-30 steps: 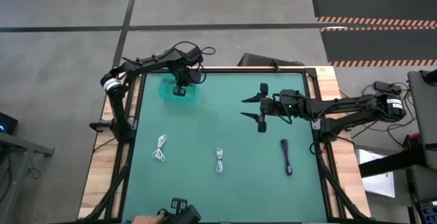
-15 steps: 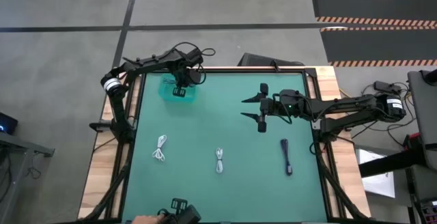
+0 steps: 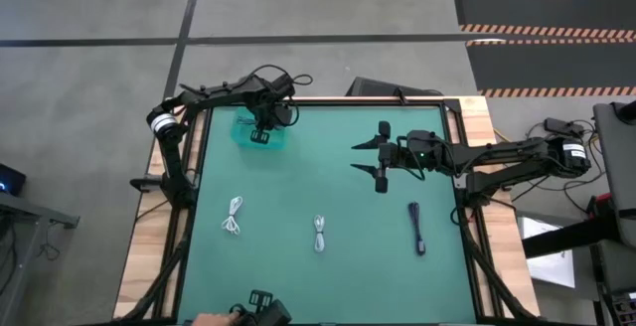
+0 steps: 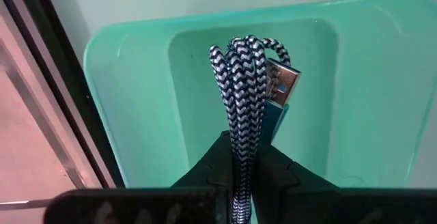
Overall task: Pick and place USB-C Cables
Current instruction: Put the blue USB cable into the blue bin
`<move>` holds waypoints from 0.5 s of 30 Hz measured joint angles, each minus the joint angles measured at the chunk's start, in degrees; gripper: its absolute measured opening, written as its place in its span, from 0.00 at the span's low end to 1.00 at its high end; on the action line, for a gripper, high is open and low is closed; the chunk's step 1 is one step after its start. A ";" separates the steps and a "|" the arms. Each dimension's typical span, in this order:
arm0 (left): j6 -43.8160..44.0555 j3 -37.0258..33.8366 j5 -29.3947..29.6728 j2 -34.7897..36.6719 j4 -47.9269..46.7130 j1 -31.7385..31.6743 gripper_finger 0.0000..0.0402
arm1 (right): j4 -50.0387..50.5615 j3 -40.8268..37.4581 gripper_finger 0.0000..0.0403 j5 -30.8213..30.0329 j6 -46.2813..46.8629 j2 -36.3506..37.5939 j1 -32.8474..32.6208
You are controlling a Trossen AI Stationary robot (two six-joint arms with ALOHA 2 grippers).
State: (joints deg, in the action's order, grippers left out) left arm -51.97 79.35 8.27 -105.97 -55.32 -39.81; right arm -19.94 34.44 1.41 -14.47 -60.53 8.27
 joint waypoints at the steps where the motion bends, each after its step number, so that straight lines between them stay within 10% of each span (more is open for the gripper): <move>1: 0.00 -0.04 0.00 0.00 0.01 0.00 0.03 | 0.00 0.00 0.53 0.00 0.12 0.00 0.00; 15: 0.17 -0.46 0.02 0.00 1.27 0.02 0.04 | 0.00 -0.07 0.53 0.00 0.51 0.00 0.00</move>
State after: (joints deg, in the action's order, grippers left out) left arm -51.80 78.89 8.29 -105.97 -54.06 -39.79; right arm -19.94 34.37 1.41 -13.96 -60.53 8.27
